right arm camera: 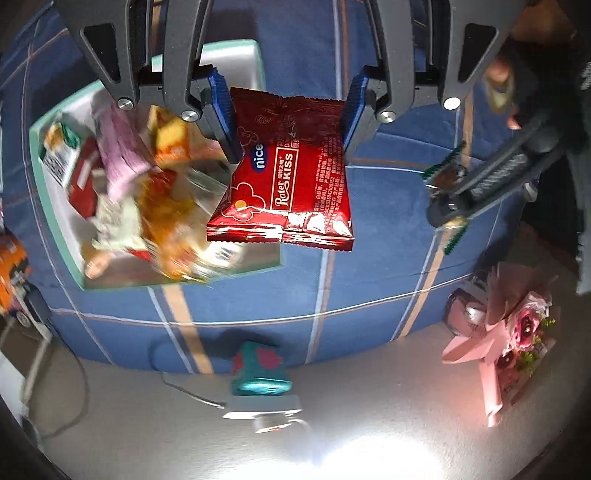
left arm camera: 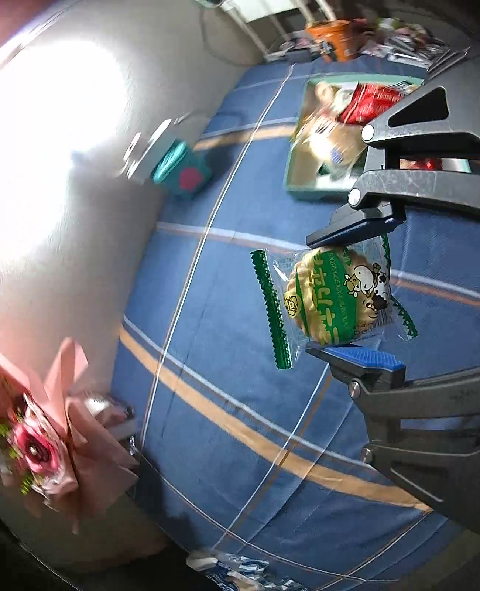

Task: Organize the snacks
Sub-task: 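Carry the red packet and green biscuit over the white tray with both tools, then open both tools to release the red packet and biscuit into the tray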

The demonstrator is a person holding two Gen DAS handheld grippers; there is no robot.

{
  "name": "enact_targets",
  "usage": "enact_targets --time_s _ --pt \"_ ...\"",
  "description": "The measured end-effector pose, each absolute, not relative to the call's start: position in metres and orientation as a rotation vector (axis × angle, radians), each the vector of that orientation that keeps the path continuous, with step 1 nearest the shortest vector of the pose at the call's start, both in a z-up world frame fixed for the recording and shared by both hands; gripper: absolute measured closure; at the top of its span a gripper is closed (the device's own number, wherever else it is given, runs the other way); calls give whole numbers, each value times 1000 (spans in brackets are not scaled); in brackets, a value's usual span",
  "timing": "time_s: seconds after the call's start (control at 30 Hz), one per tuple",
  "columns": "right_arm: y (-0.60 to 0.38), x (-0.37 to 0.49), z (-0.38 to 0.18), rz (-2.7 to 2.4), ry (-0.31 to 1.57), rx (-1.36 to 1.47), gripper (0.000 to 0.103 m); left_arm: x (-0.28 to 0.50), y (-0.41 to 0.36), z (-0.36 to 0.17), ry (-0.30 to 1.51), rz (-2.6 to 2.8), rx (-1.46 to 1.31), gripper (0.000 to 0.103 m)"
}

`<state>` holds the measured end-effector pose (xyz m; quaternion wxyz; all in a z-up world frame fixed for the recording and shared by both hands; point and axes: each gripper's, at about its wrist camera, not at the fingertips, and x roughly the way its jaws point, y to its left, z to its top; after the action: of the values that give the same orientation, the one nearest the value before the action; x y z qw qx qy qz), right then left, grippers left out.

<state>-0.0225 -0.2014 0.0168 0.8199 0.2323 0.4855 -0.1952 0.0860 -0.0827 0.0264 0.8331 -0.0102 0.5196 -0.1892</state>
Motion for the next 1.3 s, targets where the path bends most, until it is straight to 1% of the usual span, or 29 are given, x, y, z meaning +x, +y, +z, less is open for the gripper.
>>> enact_targets --time_s 0.2,0.33,0.63,0.93,1.3 --pt "-223 -55 3 -479 1044 546 49 53 -106 31 1111 -513 6 52" --pt "-252 -83 -4 -541 1033 629 49 29 -127 32 1120 -593 50 52" --pt "-314 -129 -11 -714 1011 736 49 -18 -185 21 1147 -745 183 52" --pt "-329 -126 -22 -705 1011 768 49 -28 -211 12 1100 -754 262 52" --pt "-340 -109 -31 -715 1000 717 49 -23 -234 -1 1075 -753 297 51"
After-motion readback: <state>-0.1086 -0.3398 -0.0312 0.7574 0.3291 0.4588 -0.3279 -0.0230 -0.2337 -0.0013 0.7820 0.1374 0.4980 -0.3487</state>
